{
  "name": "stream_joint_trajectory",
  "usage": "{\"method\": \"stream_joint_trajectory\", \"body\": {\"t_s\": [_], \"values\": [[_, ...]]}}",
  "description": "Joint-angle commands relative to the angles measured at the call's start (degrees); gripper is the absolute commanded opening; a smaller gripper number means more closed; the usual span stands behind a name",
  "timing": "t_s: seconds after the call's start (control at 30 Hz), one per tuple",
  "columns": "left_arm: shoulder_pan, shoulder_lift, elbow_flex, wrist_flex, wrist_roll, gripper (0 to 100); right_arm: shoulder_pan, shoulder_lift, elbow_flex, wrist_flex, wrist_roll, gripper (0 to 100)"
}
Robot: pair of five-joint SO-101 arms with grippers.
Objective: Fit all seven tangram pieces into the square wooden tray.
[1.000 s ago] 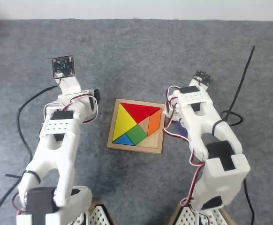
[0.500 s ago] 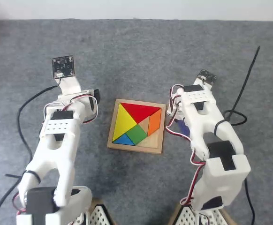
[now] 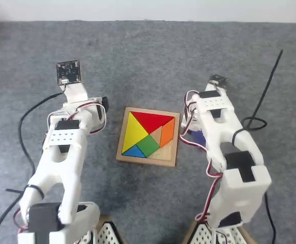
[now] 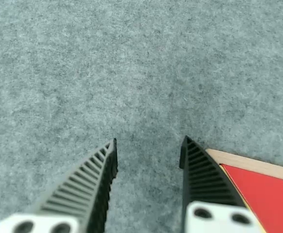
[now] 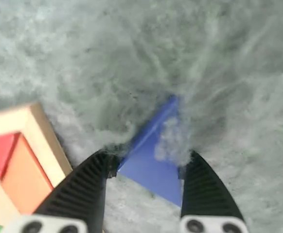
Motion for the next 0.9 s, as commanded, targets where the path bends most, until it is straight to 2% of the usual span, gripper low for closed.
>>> {"method": "stream_joint_trajectory", "body": {"t_s": [0.0,0.17,0.43,0.7,0.87], "values": [[0.44,-1.93,-0.48,-1.23,-0.53,21,-0.13,0.04,-3.87,3.38,8.44,8.3],[0.44,-1.93,-0.48,-1.32,-0.62,21,-0.13,0.04,-7.47,7.08,14.51,8.3],[0.44,-1.93,-0.57,-1.32,-0.62,21,-0.13,0.04,-22.68,21.67,31.03,8.3],[0.44,-1.93,-0.66,-1.32,-0.62,21,0.57,0.75,-26.29,27.38,32.7,8.3],[0.44,-1.93,-0.66,-1.32,-0.62,21,0.84,0.66,-18.11,20.44,32.44,11.9]]}}
